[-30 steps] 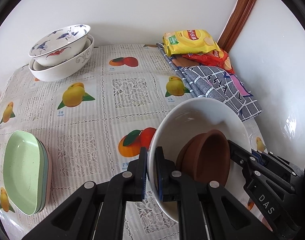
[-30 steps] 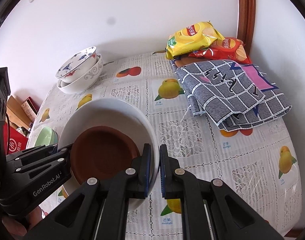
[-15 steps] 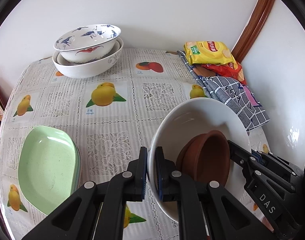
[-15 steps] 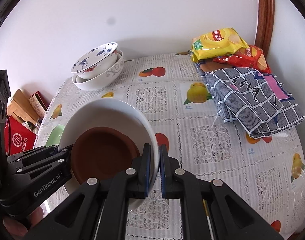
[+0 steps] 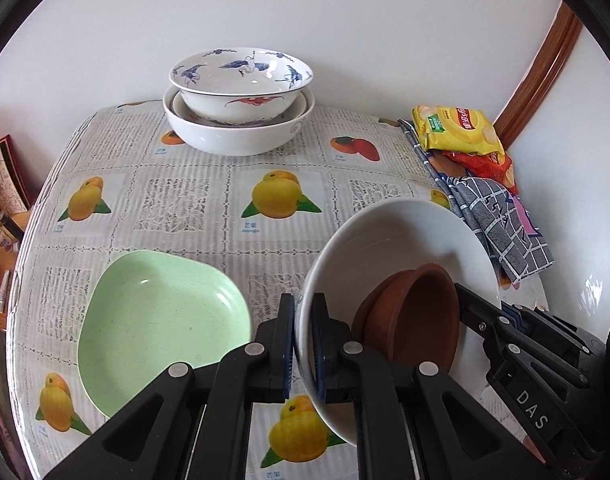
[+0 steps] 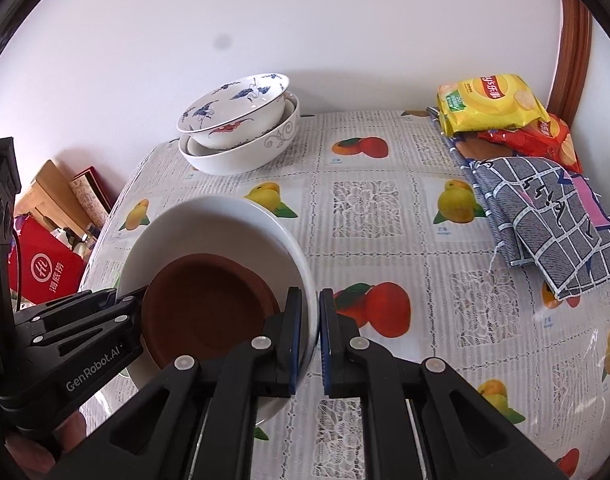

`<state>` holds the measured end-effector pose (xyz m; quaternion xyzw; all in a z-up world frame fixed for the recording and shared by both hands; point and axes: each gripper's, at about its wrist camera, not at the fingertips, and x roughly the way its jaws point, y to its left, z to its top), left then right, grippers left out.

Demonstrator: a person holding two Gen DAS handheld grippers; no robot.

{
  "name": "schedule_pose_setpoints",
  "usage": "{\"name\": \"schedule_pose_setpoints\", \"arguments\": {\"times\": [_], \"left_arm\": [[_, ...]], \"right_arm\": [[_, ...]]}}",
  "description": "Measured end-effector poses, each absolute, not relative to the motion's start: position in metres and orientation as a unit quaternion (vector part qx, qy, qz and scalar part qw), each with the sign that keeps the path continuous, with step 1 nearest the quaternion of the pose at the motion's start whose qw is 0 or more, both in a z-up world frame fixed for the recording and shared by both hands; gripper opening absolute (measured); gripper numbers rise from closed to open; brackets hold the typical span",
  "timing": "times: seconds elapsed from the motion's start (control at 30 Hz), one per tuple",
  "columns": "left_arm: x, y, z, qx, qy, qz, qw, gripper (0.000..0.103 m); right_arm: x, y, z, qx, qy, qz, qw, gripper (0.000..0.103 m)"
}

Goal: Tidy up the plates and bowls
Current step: 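Lift the white bowl with both tools and carry it over the green plate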

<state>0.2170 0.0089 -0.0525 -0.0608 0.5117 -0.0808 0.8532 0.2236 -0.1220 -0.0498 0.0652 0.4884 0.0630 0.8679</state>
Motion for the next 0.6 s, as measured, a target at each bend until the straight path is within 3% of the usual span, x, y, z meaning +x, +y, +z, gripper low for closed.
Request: {"name": "schedule_pose_setpoints", "arguments": {"times": [0.6], "left_arm": [[0.211, 0.092, -0.052, -0.084, 0.508, -0.032, 0.856, 0.008]], "right_arm": [[0.239, -0.04, -0.057, 0.049, 0.495, 0.117, 0.859, 0.007]]}}
